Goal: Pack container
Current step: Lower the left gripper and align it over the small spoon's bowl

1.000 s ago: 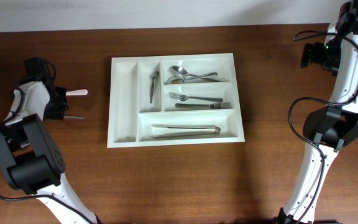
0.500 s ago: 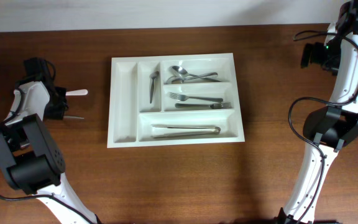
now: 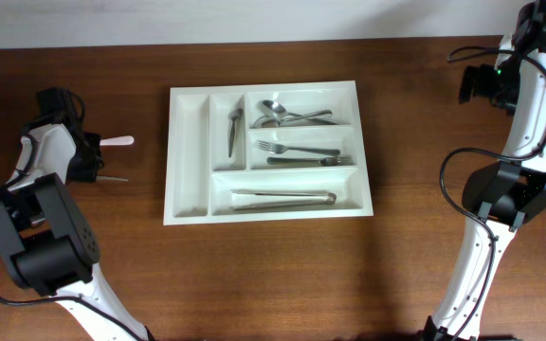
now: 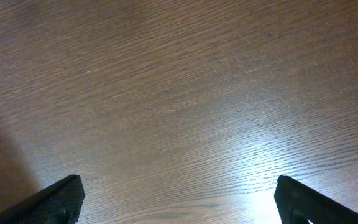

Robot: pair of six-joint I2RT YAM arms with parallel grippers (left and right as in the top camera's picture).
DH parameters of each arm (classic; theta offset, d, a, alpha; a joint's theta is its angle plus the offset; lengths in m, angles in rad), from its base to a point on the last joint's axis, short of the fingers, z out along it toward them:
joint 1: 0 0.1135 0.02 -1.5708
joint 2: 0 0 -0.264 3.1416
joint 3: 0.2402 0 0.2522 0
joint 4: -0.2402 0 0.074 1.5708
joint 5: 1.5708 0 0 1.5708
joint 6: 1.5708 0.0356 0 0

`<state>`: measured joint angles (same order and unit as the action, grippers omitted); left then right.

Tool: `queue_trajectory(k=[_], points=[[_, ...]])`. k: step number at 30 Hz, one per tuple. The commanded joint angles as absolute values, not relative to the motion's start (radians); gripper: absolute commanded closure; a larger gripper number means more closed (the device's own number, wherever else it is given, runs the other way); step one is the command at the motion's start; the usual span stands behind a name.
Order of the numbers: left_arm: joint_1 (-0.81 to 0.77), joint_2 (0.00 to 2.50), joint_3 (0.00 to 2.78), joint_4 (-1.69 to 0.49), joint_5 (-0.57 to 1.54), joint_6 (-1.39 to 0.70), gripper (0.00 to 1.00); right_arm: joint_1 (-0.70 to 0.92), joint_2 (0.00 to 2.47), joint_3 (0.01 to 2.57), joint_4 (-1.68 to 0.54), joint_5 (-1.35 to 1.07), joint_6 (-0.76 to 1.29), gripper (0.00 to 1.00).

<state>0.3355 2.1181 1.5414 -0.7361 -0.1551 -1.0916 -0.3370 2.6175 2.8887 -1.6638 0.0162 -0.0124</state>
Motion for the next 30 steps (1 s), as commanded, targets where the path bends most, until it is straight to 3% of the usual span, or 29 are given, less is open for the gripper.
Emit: queue_trajectory(k=[1,30], points=[[0.343,2.134,1.551,-0.735,-0.173,-1.085,0.98,-0.341,2.595,2.882,-1.661,0.007,-0.019,0.01],[0.344,2.162,1.551,-0.752,-0.17,-1.075,0.98,-0.341,2.595,2.882,-1.661,0.007,-0.019,0.01]])
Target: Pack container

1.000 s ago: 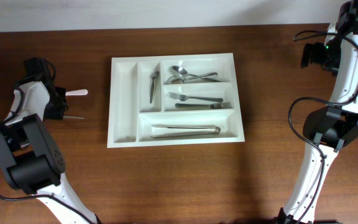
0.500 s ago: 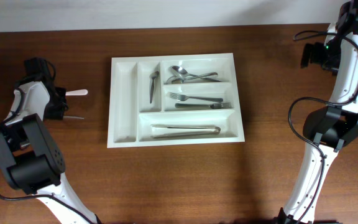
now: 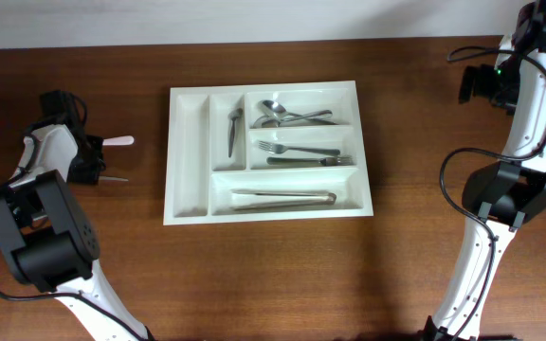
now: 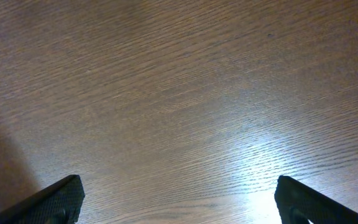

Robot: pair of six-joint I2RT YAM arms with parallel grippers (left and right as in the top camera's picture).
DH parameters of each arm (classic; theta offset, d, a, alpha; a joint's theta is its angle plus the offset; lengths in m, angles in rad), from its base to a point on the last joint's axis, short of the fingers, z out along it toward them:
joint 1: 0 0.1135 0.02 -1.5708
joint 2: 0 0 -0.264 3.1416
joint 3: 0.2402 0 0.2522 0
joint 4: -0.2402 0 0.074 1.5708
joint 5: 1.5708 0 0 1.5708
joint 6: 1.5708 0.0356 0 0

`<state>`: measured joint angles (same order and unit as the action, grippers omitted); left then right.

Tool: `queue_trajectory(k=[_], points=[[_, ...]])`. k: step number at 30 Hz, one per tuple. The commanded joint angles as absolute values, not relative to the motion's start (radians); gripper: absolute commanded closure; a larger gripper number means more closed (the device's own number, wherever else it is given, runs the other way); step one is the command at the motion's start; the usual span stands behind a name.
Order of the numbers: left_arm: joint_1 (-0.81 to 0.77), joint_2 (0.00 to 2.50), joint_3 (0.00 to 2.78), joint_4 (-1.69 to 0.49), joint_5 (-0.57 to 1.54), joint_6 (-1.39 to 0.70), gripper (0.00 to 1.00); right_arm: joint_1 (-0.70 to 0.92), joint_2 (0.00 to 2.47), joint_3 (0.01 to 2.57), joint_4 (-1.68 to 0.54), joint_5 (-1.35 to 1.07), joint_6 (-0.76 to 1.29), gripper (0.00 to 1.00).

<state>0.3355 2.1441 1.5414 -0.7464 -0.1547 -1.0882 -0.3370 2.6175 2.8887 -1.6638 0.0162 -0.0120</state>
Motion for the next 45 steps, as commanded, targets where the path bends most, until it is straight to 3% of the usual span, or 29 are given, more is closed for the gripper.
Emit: queue_trajectory(k=[1,28,45], points=[[0.343,2.162,1.551,-0.76,-0.177,-1.076,0.98,-0.341,2.595,2.882,-1.661,0.007,-0.019,0.01],[0.355,2.162,1.551,-0.939,-0.192,-1.076,0.98,-0.341,2.595,2.882,-1.661,0.007,-0.019,0.01],[0.376,2.162,1.551,-1.176,-0.205,-1.086,0.98,-0.341,2.595,2.882,-1.661,0.007,-0.019,0.01]])
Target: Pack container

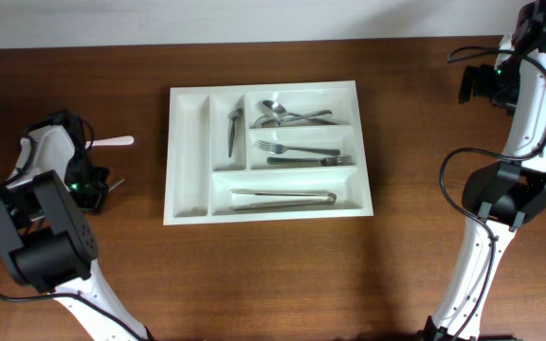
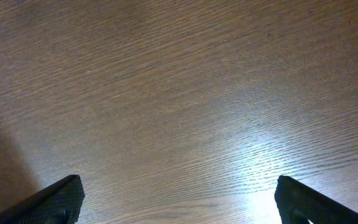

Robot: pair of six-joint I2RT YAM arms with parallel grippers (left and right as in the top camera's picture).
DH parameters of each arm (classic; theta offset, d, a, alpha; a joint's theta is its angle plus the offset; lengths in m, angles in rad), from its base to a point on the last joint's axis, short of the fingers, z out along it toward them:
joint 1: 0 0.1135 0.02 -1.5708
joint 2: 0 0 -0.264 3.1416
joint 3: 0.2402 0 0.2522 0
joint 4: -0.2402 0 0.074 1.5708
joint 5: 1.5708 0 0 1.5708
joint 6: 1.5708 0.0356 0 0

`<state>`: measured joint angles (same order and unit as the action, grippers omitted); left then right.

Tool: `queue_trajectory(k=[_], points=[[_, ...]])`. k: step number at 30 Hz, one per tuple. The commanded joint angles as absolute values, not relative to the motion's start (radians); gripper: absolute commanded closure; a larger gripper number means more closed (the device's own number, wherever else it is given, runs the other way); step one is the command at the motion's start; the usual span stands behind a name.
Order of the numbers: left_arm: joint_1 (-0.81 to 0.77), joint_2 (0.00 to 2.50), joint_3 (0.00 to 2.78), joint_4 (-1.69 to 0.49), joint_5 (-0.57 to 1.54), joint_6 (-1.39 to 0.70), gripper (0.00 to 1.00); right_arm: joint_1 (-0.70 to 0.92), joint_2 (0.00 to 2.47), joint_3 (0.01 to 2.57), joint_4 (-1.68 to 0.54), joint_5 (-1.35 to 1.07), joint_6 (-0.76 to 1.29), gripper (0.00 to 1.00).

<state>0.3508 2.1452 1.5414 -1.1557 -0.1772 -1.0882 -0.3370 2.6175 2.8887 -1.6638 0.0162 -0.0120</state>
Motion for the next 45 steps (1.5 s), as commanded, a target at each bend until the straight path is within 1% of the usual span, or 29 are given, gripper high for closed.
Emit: queue_trajectory(k=[1,4,8,13,21,31,37,41,45], points=[[0.384,2.162,1.551,-1.185,-0.207,-1.087,0.98,-0.341,2.595,2.882,-1.661,0.007,-0.019,0.01],[0.41,2.162,1.551,-1.186,-0.207,-1.087,0.98,-0.341,2.595,2.882,-1.661,0.007,-0.019,0.01],[0.434,2.162,1.551,-1.132,-0.197,-1.074,0.98,-0.341,2.595,2.882,-1.661,0.007,-0.019,0.01],[0.433,2.162,1.551,-1.072,-0.151,-1.002,0.98,-0.341,2.595,2.882,-1.661,0.007,-0.019,0.01],[0.436,2.162,1.551,-1.029,-0.162,-0.936,0.98,-0.341,2.595,2.882,-1.661,0.007,-0.019,0.01],[0.522,2.162,1.551,-1.034,-0.182,-0.924,0.98,-0.341,2.595,2.882,-1.661,0.007,-0.019,0.01],[0.593,2.162,1.551,-1.029,-0.179,-0.837,0.98,-0.341,2.595,2.882,-1.661,0.007,-0.019,0.01],[0.603,2.162,1.551,-1.032,-0.18,-0.786,0.98,-0.341,2.595,2.882,-1.661,0.007,-0.019,0.01],[0.603,2.162,1.551,-1.036,-0.166,-0.782,0.98,-0.341,2.595,2.882,-1.661,0.007,-0.019,0.01]])
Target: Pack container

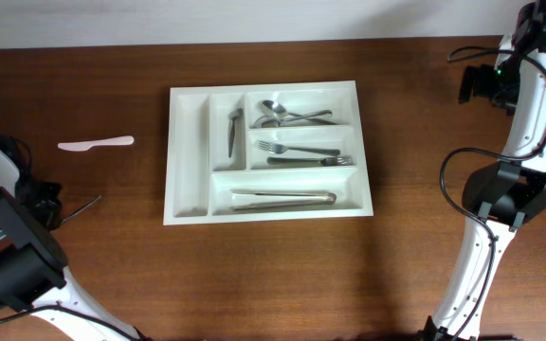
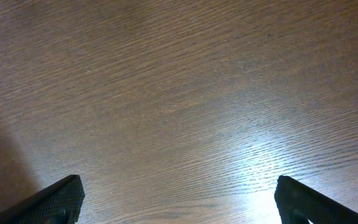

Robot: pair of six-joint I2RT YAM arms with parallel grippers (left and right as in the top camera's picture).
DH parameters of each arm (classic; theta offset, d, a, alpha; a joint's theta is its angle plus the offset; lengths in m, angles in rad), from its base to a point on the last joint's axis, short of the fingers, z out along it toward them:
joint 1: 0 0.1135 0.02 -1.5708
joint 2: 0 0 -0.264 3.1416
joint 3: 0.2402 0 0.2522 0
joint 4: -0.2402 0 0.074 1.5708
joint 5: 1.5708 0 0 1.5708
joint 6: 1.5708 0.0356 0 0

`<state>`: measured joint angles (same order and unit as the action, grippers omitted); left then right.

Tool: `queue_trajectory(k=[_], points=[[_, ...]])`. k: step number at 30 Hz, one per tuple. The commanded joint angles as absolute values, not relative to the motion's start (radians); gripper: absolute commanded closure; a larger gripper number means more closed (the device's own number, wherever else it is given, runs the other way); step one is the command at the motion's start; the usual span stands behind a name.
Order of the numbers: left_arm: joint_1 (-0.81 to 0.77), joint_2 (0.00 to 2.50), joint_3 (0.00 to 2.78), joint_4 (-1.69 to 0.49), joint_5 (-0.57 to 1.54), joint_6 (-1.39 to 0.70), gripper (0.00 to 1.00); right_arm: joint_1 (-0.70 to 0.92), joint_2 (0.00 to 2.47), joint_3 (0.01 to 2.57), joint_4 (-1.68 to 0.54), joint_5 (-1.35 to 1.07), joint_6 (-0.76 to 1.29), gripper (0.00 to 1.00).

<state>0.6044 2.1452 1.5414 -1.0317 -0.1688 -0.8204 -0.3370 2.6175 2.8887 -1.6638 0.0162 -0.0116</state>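
The white cutlery tray (image 1: 190, 121) lies mid-table, holding spoons (image 1: 287, 116), forks (image 1: 301, 153), tongs (image 1: 282, 198) and a small spoon (image 1: 233, 131); its leftmost slot is empty. A white plastic knife (image 1: 96, 144) lies on the wood to the tray's left. At the far left edge my left gripper (image 1: 53, 205) appears shut on a thin dark utensil (image 1: 83, 205) that sticks out to the right; its jaws are hard to make out. My right gripper (image 2: 179, 200) is open over bare wood, nothing between its fingertips (image 2: 58, 196).
The right arm (image 1: 529, 104) stands at the table's far right, well away from the tray. The wall edge runs along the back. Brown wood table (image 1: 273, 275) surrounds the tray.
My left gripper has moved left and a little toward the front, to the table's left edge, and the thin dark utensil has moved with it. The white knife now shows in full. The right arm is unchanged.
My left gripper was by the white knife's handle with the thin dark utensil just in front of it. It stayed there, then stood lower beside the utensil, and now sits at the left edge with the utensil. The right gripper stayed open throughout.
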Motion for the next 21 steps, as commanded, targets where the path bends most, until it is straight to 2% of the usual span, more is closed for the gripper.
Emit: queue_trajectory(k=[1,6,16,21], points=[[0.603,2.162,1.551,-1.035,-0.154,-0.778,0.98,-0.341,2.595,2.882,-1.661,0.007,-0.019,0.01],[0.6,2.155,1.551,-1.01,-0.087,-0.738,0.98,-0.341,2.595,2.882,-1.661,0.007,-0.019,0.01],[0.556,2.016,1.551,-0.835,0.105,-0.464,0.98,-0.341,2.595,2.882,-1.661,0.007,-0.019,0.01],[0.561,1.896,1.551,-0.877,0.206,-0.392,0.98,-0.341,2.595,2.882,-1.661,0.007,-0.019,0.01]])
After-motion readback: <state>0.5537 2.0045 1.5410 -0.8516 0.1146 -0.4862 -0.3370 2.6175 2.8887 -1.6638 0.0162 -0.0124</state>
